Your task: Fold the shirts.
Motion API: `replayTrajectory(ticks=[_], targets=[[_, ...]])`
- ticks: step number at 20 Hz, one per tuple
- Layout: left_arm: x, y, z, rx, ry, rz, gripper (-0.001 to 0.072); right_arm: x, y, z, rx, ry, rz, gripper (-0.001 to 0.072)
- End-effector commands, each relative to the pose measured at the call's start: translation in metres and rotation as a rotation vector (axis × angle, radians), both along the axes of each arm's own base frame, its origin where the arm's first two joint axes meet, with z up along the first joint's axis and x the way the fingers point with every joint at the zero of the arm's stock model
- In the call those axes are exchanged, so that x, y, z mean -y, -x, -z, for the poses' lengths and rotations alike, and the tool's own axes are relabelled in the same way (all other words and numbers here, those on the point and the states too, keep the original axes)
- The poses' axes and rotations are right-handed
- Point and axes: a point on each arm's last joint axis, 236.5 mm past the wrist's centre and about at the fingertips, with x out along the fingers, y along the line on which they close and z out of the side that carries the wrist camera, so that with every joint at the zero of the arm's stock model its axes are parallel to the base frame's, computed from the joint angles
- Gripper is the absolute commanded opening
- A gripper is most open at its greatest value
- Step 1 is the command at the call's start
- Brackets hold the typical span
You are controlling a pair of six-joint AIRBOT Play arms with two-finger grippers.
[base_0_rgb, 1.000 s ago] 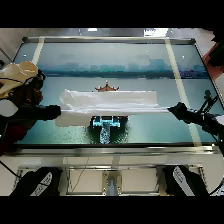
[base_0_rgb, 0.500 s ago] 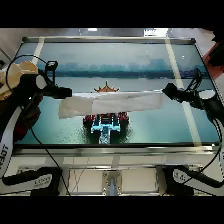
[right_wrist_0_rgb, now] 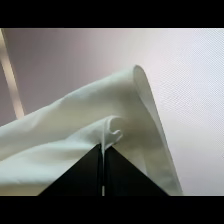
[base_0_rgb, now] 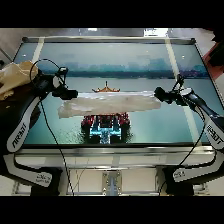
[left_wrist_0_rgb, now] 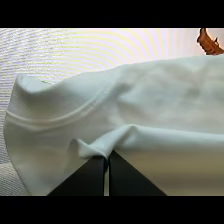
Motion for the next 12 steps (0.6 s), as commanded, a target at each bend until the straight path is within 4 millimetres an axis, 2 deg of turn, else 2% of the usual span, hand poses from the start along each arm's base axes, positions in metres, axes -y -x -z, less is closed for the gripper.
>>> replayTrajectory(ticks=[1, 2, 3, 4, 5, 7, 8, 9, 10, 12], targets=[[0.001, -0.012, -0.008, 0.031, 0.005, -0.004, 0.0272, 0.004, -0.001, 0.000, -0.014, 0.011, -0.034, 0.0055], [0.002, -0.018, -0.019, 0.047, 0.006, -0.003, 0.0509, 0.007, -0.003, -0.013, -0.012, 0.007, -0.059, 0.0196], [0.003, -0.024, -0.036, 0.075, 0.010, -0.003, 0.0594, 0.013, -0.004, -0.031, -0.009, -0.001, -0.084, 0.0385], [0.004, -0.031, -0.056, 0.115, 0.015, -0.003, 0.0594, 0.020, -0.003, -0.047, -0.006, -0.007, -0.103, 0.0423], [0.005, -0.038, -0.076, 0.160, 0.022, -0.003, 0.0594, 0.031, -0.001, -0.064, -0.004, -0.010, -0.116, 0.0424], [0.007, -0.051, -0.117, 0.260, 0.038, -0.004, 0.0594, 0.058, 0.005, -0.075, -0.021, 0.001, -0.108, 0.0497], [0.009, -0.055, -0.134, 0.299, 0.050, -0.005, 0.0594, 0.068, 0.010, -0.072, -0.039, -0.009, -0.093, 0.0567], [0.013, -0.059, -0.149, 0.335, 0.074, -0.007, 0.0594, 0.076, 0.019, -0.063, -0.079, -0.024, -0.093, 0.0569], [0.018, -0.062, -0.160, 0.366, 0.100, -0.009, 0.0594, 0.080, 0.027, -0.053, -0.120, -0.045, -0.095, 0.0617], [0.024, -0.064, -0.172, 0.399, 0.136, -0.014, 0.0594, 0.082, 0.039, -0.028, -0.195, -0.110, -0.098, 0.0617]])
